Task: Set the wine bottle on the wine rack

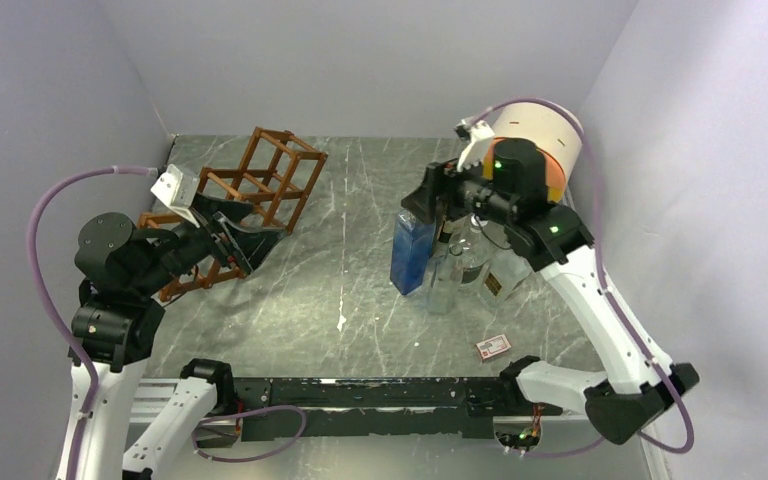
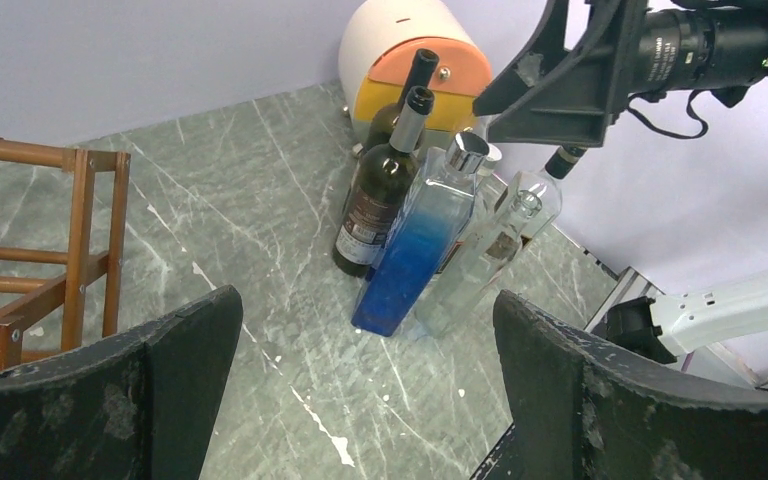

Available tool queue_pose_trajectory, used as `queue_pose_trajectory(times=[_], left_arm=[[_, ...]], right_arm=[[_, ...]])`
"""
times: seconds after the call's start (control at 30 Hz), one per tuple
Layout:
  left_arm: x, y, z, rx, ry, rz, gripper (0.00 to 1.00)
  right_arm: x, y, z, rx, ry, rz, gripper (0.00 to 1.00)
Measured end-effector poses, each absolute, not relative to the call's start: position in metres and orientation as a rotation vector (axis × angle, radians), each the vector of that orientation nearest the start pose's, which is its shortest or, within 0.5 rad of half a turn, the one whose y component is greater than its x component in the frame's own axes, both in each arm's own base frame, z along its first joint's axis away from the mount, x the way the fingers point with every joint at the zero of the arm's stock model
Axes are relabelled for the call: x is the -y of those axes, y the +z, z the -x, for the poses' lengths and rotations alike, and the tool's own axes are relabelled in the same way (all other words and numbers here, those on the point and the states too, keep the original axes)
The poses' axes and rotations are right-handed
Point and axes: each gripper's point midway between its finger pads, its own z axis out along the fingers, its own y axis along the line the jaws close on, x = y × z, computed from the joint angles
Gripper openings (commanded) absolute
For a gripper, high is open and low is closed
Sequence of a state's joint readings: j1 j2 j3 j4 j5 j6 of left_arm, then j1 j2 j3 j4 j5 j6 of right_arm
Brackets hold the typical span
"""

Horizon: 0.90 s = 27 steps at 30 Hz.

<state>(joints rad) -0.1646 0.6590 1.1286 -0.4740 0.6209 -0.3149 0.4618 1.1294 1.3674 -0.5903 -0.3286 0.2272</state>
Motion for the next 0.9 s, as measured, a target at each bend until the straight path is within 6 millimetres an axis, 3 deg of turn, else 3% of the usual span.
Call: queue_pose_trajectory(times=[0.1,0.4,0.57,0.7,0.9], left_arm=[[0.146,0.399,-0.192,-1.599,-0.858,-0.380,1.00],[0.147,0.395,-0.198,-1.601,-0.859,-0.380,1.00],[0.148,0.392,-0.205,-1.613,-0.855,-0.383,1.00],[0.149,0.385,-0.212,-1.616,-0.847,-0.390,0.99],[0.151,0.374,-0.226,-1.627,-0.840,-0.397,1.00]], right_arm=[[-0.223,0.340,-0.284,-1.956,0.673,0.449,0.85],[-0.219,0.318,-0.289,-2.000,0.484,0.463,0.86],[-0.218,0.280,-0.282,-2.068,0.443,0.548,0.84],[-0.218,0.256,-0.280,-2.116,0.421,0.609,0.75],[-0.225,0.252,-0.283,-2.097,0.426,0.678,0.50]])
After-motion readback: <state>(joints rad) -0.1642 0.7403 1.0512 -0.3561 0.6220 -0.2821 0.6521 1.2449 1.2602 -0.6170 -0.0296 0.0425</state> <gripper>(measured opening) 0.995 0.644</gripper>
